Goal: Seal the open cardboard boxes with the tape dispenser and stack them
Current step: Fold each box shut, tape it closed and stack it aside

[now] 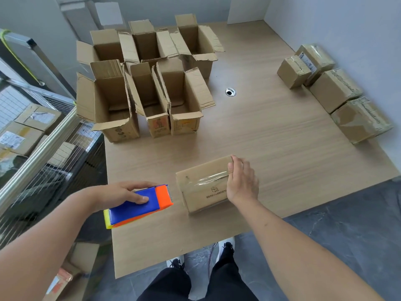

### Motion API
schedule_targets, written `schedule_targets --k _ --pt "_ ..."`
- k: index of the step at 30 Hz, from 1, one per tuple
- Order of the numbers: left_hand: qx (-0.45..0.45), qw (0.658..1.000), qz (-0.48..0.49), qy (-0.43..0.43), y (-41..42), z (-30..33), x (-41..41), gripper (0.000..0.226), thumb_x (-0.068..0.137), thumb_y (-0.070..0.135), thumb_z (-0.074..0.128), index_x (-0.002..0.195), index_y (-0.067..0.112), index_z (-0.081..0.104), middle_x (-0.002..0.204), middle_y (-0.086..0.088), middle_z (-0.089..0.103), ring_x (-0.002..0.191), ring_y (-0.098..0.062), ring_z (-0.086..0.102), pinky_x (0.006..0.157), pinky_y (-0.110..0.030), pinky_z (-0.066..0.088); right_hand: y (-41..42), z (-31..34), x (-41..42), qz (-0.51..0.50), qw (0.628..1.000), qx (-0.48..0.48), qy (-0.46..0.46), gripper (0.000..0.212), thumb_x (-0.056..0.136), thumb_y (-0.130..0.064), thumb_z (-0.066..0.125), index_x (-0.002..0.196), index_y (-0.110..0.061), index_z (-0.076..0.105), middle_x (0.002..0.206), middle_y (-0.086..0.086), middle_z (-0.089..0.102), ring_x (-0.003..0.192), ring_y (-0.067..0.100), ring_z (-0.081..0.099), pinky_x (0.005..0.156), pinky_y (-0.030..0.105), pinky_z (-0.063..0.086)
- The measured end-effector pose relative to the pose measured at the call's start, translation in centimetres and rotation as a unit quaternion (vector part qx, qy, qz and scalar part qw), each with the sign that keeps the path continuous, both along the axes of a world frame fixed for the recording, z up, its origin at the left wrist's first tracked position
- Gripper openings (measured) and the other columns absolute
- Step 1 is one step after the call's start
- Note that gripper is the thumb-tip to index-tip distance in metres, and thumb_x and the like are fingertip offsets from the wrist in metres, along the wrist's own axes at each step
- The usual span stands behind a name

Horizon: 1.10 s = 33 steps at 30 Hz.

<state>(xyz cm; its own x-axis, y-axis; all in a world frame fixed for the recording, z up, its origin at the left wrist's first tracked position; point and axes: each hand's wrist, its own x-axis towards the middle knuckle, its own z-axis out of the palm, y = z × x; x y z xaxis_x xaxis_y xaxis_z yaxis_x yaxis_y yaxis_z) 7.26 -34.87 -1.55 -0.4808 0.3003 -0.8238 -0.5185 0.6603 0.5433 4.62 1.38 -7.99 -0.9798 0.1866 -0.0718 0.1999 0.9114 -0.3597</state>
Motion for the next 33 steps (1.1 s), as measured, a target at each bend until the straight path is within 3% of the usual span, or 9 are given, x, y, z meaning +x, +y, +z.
schedule_targets --k 4,7,9,10,12,14,22,26,33 --pt "0.014 0.999 0.012 0.04 0.9 -1.5 1.1 0.049 0.088 0.046 0.071 0.128 0.068 0.055 0.126 0.025 0.067 0.118 -0.01 0.062 0.112 -0.038 0.041 -2.9 1.9 -0.3 0.011 0.984 0.171 0.038 0.06 0.092 -0.011 0.059 0.149 -0.02 0.04 0.126 0.018 0.047 0.103 0.034 0.047 0.091 0.043 0.039" --pt "0.022 0.998 0.024 0.057 1.0 -2.4 2.0 0.047 0.098 0.033 0.069 0.132 0.063 0.055 0.131 0.023 0.064 0.122 -0.009 0.059 0.114 -0.039 0.04 -5.5 3.4 0.6 0.028 0.988 0.145 0.048 0.076 0.084 -0.001 0.065 0.152 -0.015 0.037 0.123 0.018 0.048 0.098 0.032 0.048 0.088 0.041 0.044" --pt "0.04 0.997 0.03 0.065 0.9 -2.9 2.6 0.049 0.1 0.028 0.066 0.137 0.058 0.054 0.138 0.021 0.061 0.126 -0.009 0.057 0.115 -0.038 0.039 -7.3 2.9 2.4 0.03 0.998 0.053 -0.001 0.068 0.1 -0.033 0.05 0.159 -0.018 0.021 0.148 0.022 0.032 0.13 0.039 0.038 0.111 0.047 0.036" --pt "0.05 0.996 0.036 0.064 0.9 -3.1 2.8 0.049 0.101 0.026 0.066 0.137 0.058 0.054 0.138 0.023 0.06 0.126 -0.007 0.057 0.114 -0.035 0.039 -7.9 2.3 3.3 0.038 0.998 0.023 -0.041 0.074 0.102 -0.055 0.034 0.162 -0.019 0.009 0.161 0.024 0.014 0.148 0.04 0.016 0.123 0.051 0.017" --pt "0.067 0.995 0.042 0.065 0.8 -3.2 3.3 0.049 0.101 0.027 0.065 0.132 0.064 0.055 0.133 0.03 0.061 0.122 0.0 0.057 0.105 -0.026 0.042 -8.4 1.3 4.6 0.07 0.992 0.038 -0.095 0.104 0.086 -0.087 0.009 0.161 -0.019 -0.015 0.164 0.022 -0.024 0.151 0.034 -0.029 0.122 0.048 -0.019" --pt "0.081 0.993 0.042 0.069 0.6 -3.4 3.8 0.05 0.102 0.028 0.063 0.129 0.069 0.053 0.129 0.033 0.063 0.118 0.002 0.059 0.099 -0.022 0.042 -8.3 0.6 4.6 0.091 0.988 0.072 -0.104 0.124 0.07 -0.102 0.003 0.157 -0.019 -0.027 0.158 0.022 -0.039 0.144 0.032 -0.043 0.119 0.049 -0.026" --pt "0.016 0.992 0.006 0.124 1.5 -6.7 6.1 0.035 0.108 0.037 0.047 0.119 0.071 0.043 0.132 0.026 0.057 0.12 -0.002 0.053 0.102 -0.026 0.036 -7.2 0.7 3.3 0.145 0.976 0.088 -0.137 0.129 0.065 -0.106 0.007 0.152 -0.022 -0.036 0.157 0.019 -0.043 0.139 0.029 -0.051 0.118 0.051 -0.025" --pt "0.041 0.99 0.06 0.117 -0.1 -7.1 6.8 0.04 0.104 0.045 0.05 0.122 0.08 0.044 0.12 0.038 0.062 0.115 0.004 0.059 0.099 -0.021 0.042 -8.4 1.6 3.4 0.129 0.974 0.108 -0.151 0.131 0.066 -0.101 0.016 0.155 -0.018 -0.03 0.159 0.02 -0.039 0.141 0.033 -0.047 0.117 0.058 -0.023" --pt "0.084 0.985 0.074 0.131 -1.0 -4.8 4.8 0.052 0.092 0.059 0.056 0.138 0.072 0.036 0.115 0.007 0.073 0.103 -0.017 0.07 0.095 -0.039 0.054 -11.9 2.3 4.1 0.104 0.975 0.101 -0.171 0.148 0.059 -0.094 0.042 0.156 -0.002 -0.021 0.164 0.022 -0.027 0.15 0.042 -0.029 0.12 0.061 -0.011"
